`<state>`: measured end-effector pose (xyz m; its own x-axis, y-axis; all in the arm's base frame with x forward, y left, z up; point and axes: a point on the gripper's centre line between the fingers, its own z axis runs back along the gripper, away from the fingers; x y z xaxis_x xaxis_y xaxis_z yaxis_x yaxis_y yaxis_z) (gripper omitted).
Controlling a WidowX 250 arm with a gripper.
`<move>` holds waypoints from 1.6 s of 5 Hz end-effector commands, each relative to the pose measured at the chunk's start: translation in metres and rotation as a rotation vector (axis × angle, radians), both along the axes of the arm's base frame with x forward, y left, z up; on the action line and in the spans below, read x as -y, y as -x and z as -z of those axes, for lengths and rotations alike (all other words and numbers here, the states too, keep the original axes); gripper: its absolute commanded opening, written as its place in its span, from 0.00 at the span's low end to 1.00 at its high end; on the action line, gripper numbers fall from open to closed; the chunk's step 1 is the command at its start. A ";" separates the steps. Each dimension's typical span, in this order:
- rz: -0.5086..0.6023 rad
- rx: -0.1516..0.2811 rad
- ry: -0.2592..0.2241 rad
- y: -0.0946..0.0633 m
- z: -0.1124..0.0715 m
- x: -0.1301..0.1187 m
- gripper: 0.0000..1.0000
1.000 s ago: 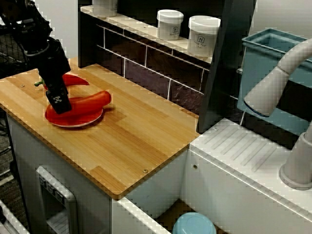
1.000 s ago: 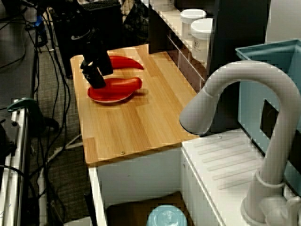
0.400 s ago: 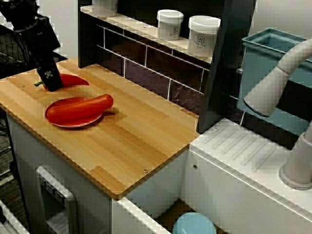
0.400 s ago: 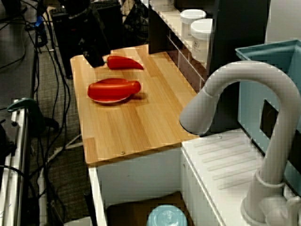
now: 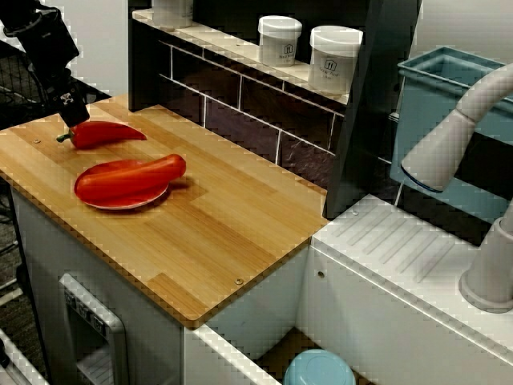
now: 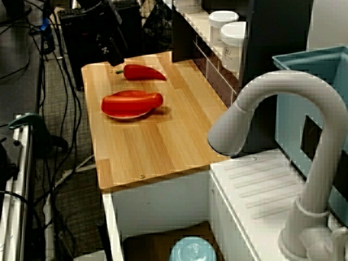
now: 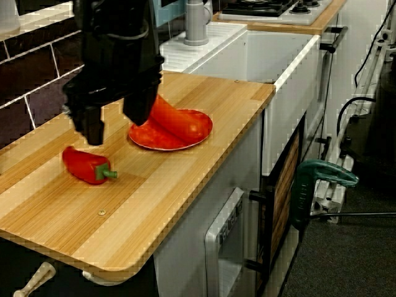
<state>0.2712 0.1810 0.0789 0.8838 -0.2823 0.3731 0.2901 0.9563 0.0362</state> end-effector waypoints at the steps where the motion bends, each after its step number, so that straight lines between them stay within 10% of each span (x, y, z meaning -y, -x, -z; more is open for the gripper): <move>1: -0.056 0.054 -0.090 -0.006 -0.003 -0.015 1.00; 6: -0.083 0.020 -0.118 -0.023 0.021 -0.018 1.00; 7: -0.079 0.020 -0.116 -0.021 0.023 -0.017 0.00; 8: -0.085 0.020 -0.120 -0.020 0.025 -0.017 0.00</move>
